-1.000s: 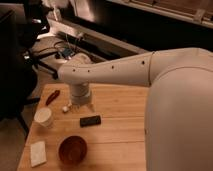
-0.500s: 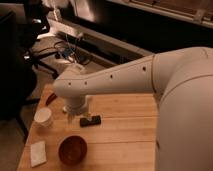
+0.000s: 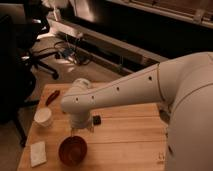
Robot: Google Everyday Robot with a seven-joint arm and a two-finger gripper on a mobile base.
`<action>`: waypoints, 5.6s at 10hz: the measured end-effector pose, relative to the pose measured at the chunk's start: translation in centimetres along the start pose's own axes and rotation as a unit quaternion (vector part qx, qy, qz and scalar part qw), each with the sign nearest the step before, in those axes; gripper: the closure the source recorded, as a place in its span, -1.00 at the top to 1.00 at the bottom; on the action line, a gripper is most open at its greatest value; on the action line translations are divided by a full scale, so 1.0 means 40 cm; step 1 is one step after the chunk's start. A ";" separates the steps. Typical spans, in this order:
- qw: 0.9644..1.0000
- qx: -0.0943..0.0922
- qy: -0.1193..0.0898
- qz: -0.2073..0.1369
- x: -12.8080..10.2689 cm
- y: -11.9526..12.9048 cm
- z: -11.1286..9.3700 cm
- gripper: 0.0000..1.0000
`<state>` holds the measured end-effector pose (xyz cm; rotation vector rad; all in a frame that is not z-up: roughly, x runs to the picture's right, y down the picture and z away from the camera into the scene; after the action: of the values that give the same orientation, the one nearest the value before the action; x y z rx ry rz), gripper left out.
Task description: Drag the ceramic bowl in a circle
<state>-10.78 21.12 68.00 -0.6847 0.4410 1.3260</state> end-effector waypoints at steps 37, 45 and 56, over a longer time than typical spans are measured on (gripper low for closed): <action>0.959 0.106 0.227 -0.136 0.056 -0.021 0.236 -1.00; 0.981 0.092 0.111 -0.128 -0.370 0.015 0.258 -1.00; 0.959 0.211 0.187 -0.032 -0.036 -0.410 0.118 -1.00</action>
<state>4.51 21.74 75.67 -0.5814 0.9697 0.9933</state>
